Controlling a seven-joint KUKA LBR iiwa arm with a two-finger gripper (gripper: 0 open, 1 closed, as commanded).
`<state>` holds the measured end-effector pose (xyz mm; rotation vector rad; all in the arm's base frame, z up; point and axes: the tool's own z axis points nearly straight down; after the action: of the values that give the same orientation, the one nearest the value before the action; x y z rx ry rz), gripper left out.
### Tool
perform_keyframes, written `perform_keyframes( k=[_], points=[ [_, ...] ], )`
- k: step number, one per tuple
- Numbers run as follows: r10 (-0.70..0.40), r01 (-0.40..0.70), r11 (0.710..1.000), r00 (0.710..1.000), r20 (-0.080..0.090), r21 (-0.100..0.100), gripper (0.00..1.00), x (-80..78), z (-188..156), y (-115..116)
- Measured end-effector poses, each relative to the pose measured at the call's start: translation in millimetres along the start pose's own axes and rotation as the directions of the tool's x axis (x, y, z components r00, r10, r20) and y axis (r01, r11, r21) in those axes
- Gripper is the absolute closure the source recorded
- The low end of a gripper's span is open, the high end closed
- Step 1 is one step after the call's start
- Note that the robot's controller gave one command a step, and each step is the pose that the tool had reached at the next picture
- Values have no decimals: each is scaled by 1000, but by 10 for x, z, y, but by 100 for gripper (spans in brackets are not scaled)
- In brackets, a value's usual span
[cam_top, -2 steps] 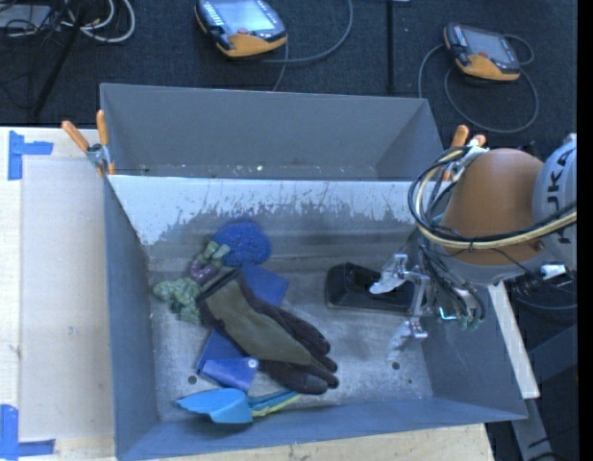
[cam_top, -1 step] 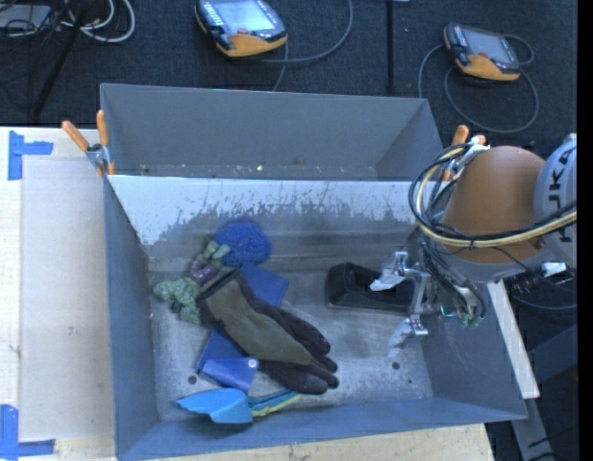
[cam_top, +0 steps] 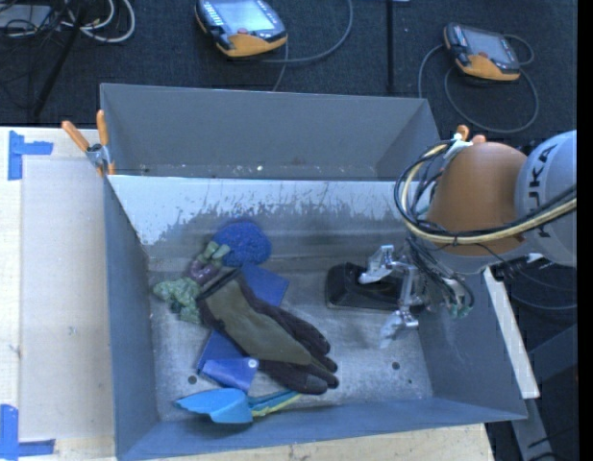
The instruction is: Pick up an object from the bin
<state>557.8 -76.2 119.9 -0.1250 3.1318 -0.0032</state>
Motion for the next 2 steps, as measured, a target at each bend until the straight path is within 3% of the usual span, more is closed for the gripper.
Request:
perform_keyframes(
  k=[1,2],
  points=[
    [-58,58,998,998,-4,5,0,-157,293,130],
    [194,-194,981,981,-11,0,0,-298,332,203]
  ],
)
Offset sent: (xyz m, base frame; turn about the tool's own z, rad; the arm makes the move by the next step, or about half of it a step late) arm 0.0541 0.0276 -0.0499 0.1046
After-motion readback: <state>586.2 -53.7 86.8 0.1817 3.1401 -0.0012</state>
